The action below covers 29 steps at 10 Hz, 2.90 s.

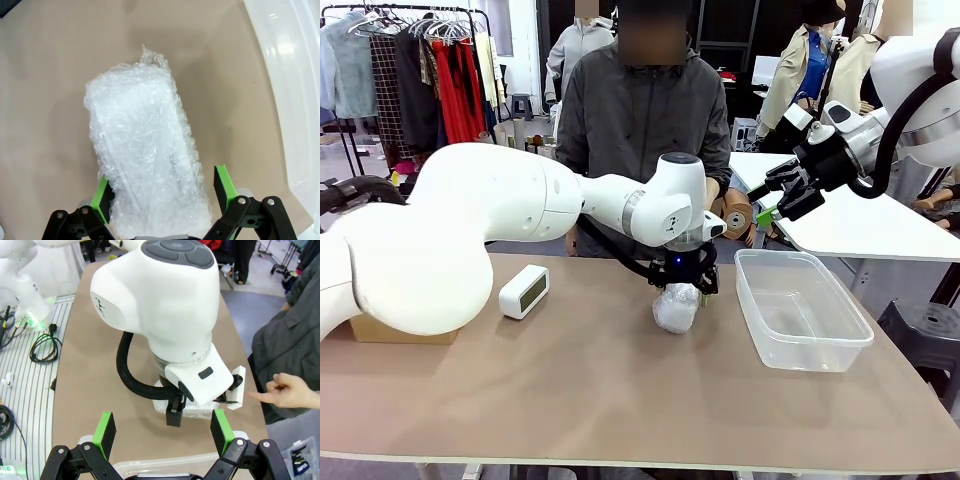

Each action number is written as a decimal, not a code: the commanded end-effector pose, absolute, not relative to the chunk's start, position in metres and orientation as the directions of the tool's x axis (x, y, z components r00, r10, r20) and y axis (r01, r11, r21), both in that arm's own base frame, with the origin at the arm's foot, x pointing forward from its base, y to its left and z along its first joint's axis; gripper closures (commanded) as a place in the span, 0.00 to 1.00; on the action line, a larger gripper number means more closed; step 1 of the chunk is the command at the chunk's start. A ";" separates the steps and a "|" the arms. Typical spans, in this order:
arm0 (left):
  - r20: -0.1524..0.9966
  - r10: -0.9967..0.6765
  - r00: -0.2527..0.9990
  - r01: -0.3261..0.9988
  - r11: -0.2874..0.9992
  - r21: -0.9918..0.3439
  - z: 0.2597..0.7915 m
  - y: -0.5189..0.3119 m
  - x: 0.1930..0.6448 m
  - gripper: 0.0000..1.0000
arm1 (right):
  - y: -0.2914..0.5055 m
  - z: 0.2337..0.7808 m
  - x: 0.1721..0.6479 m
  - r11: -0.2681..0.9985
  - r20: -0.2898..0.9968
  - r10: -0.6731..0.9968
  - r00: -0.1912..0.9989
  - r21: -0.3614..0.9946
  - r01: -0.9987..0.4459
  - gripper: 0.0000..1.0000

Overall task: Separate and place wrapped and unwrapped clocks.
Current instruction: Pick up the Digital clock indicated by the person.

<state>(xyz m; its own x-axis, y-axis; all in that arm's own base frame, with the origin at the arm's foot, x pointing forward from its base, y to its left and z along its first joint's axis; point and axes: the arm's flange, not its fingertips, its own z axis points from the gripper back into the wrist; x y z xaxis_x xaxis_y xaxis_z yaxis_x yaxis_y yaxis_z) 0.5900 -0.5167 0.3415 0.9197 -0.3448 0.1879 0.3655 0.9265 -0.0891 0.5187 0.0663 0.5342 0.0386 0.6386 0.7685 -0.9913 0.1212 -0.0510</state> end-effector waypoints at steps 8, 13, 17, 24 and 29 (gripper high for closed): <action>0.213 -0.415 0.885 0.424 0.906 0.006 0.341 -0.512 0.590 0.60 | 0.066 0.536 0.519 0.119 0.767 0.641 0.036 -0.053 -0.992 0.00; 0.247 -0.423 0.872 0.403 0.906 0.130 0.400 -0.483 0.576 1.00 | 0.066 0.536 0.519 0.119 0.767 0.641 0.036 -0.053 -0.992 0.00; 0.239 -0.428 0.872 0.408 0.904 0.129 0.473 -0.459 0.568 1.00 | 0.066 0.536 0.519 0.119 0.767 0.641 0.036 -0.053 -0.992 0.00; 0.255 -0.505 0.824 0.445 0.857 0.261 0.575 -0.455 0.559 1.00 | 0.066 0.536 0.519 0.119 0.767 0.641 0.036 -0.053 -0.992 0.00; 0.254 -0.512 0.821 0.464 0.856 0.228 0.571 -0.449 0.553 1.00 | 0.066 0.536 0.519 0.119 0.767 0.641 0.036 -0.053 -0.992 0.00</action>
<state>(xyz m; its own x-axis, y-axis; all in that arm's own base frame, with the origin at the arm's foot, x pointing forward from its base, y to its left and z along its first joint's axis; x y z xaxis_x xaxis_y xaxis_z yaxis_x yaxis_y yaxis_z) 0.5540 -0.4518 0.5671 0.8197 -0.5150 0.2507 0.4618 0.8531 0.2428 0.5187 0.0662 0.5341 0.0388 0.6386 0.7685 -0.9913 0.1215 -0.0510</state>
